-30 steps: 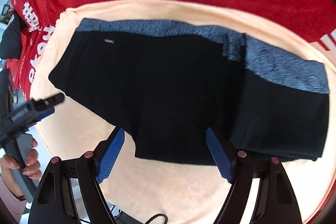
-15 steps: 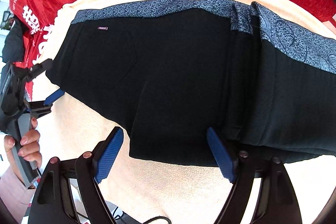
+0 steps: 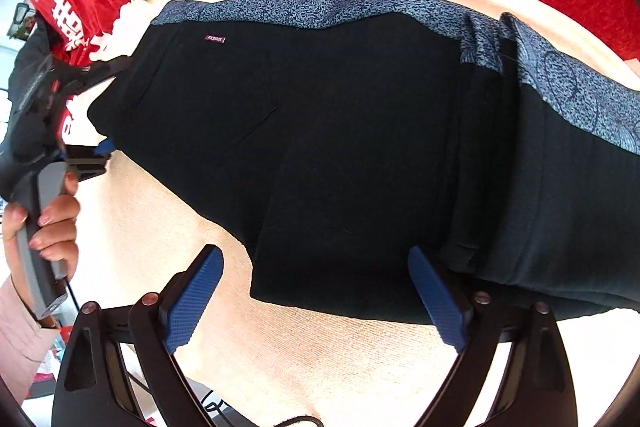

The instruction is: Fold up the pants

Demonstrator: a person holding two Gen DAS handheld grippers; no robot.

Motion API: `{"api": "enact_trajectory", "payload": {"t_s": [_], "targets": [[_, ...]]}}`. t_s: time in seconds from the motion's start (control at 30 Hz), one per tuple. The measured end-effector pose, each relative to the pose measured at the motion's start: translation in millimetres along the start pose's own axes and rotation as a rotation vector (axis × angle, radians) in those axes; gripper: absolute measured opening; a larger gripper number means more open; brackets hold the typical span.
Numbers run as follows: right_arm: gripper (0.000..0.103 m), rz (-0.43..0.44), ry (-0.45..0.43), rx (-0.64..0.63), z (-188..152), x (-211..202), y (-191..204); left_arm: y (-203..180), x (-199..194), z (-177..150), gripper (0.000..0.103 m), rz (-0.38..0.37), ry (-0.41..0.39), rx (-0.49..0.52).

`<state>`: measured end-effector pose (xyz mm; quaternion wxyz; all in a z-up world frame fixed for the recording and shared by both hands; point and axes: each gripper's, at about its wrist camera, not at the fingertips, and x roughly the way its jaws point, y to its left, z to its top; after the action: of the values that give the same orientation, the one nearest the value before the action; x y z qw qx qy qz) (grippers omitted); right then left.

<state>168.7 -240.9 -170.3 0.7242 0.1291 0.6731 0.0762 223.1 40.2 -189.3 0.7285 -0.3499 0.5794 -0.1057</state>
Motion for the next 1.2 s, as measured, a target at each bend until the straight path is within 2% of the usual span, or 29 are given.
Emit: {"api": "enact_trajectory", "payload": {"t_s": [0.03,0.07,0.1,0.13,0.17,0.2,0.27,0.33,0.4,0.47,0.53,0.6,0.73,0.97,1.0,1.03,1.07,1.1,1.2], "targets": [[0.095,0.007,0.005,0.006,2,-2,0,-3,2,0,0.100,0.026,0.001,-0.002],[0.095,0.021,0.011,0.018,4,-4,-1,-7,2,-1,0.091,0.072,-0.014,0.003],[0.095,0.036,0.016,0.031,6,-8,-3,-11,1,-3,0.072,0.113,-0.031,0.024],[0.095,0.054,0.014,0.045,9,-14,-5,-19,2,-5,0.060,0.181,-0.045,0.083],[0.095,0.066,0.005,0.052,14,-20,-7,-28,5,-7,0.040,0.259,-0.052,0.155],[0.095,0.080,-0.010,0.059,21,-30,-8,-39,8,-11,0.038,0.324,-0.060,0.251],[0.095,0.119,-0.034,0.073,37,-47,-11,-58,9,-23,0.037,0.404,-0.098,0.396],[0.095,0.171,-0.033,0.085,62,-60,-10,-86,13,-47,0.036,0.511,-0.151,0.617],[0.095,0.224,-0.011,0.086,86,-66,-2,-105,16,-68,0.036,0.569,-0.191,0.763],[0.095,0.297,0.023,0.058,116,-67,16,-114,20,-82,0.036,0.608,-0.214,0.851],[0.095,0.351,0.074,-0.003,148,-61,48,-121,27,-89,0.036,0.639,-0.224,0.903],[0.096,0.365,0.148,-0.077,167,-51,87,-123,30,-92,0.036,0.655,-0.230,0.928],[0.097,0.307,0.270,-0.236,194,-18,159,-119,24,-96,0.036,0.669,-0.236,0.960],[0.097,0.276,0.474,-0.270,208,40,201,-121,21,-97,0.036,0.676,-0.246,1.000],[0.085,0.260,0.494,-0.276,205,48,201,-121,21,-97,0.036,0.675,-0.246,1.002],[0.067,0.245,0.500,-0.280,202,53,200,-123,20,-96,0.036,0.675,-0.245,1.003],[0.036,0.215,0.486,-0.278,200,54,196,-124,20,-96,0.036,0.679,-0.240,1.000],[0.028,0.226,0.467,-0.263,201,51,191,-125,20,-94,0.036,0.681,-0.226,0.988],[0.022,0.284,0.381,-0.225,198,28,168,-136,13,-98,0.036,0.652,-0.240,1.008]]}}
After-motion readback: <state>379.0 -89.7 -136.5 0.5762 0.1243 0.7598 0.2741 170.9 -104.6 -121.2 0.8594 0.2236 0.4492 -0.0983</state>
